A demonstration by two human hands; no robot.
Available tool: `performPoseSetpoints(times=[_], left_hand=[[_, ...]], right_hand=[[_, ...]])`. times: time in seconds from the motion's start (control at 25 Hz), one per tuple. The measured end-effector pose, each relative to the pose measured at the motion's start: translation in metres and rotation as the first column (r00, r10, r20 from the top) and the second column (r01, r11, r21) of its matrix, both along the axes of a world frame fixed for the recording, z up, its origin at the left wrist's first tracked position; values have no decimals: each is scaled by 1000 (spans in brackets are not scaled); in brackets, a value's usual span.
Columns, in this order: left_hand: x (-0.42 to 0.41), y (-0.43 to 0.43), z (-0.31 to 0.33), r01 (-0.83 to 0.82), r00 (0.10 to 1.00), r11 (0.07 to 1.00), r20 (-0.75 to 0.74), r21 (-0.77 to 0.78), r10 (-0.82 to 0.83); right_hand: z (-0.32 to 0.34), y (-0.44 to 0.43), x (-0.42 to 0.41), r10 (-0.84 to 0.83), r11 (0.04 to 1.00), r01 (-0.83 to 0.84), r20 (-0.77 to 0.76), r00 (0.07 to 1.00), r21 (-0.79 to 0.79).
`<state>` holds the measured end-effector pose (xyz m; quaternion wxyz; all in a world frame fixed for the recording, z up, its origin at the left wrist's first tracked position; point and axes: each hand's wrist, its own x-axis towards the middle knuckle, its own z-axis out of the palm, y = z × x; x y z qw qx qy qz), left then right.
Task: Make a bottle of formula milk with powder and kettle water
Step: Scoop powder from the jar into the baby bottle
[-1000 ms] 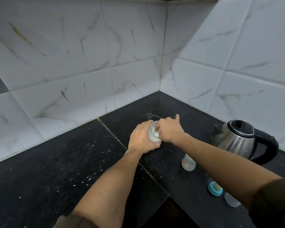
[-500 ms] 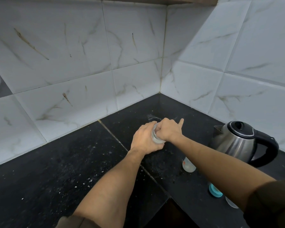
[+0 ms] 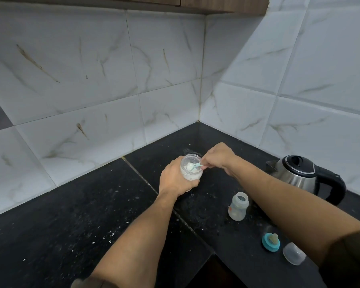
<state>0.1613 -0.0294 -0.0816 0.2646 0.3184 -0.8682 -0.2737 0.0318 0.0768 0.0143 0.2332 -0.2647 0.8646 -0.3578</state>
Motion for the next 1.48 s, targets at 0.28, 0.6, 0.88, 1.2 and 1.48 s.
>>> performPoseSetpoints(times=[0.28,0.6,0.88,1.2,1.48], left_hand=[[-5,6,2,-25,1000,999,10,19,25],[-4,10,4,-40,999,999,5,16,40],[-6,15,7,-38,999,999,-2,19,38],[-5,17,8,-40,999,999,7,18,40],[-3,22,7,-36,999,998,41,45,34]], right_hand=[[-10,19,-2,81,996,-85,-203,976,-8],[-13,30,0,226,972,-229,-459,859,49],[-16,38,-6,224,971,-237,-492,841,37],[-20,41,-10,208,968,-251,-488,848,-24],[-21,43,-14,184,978,-203,-287,940,-38]])
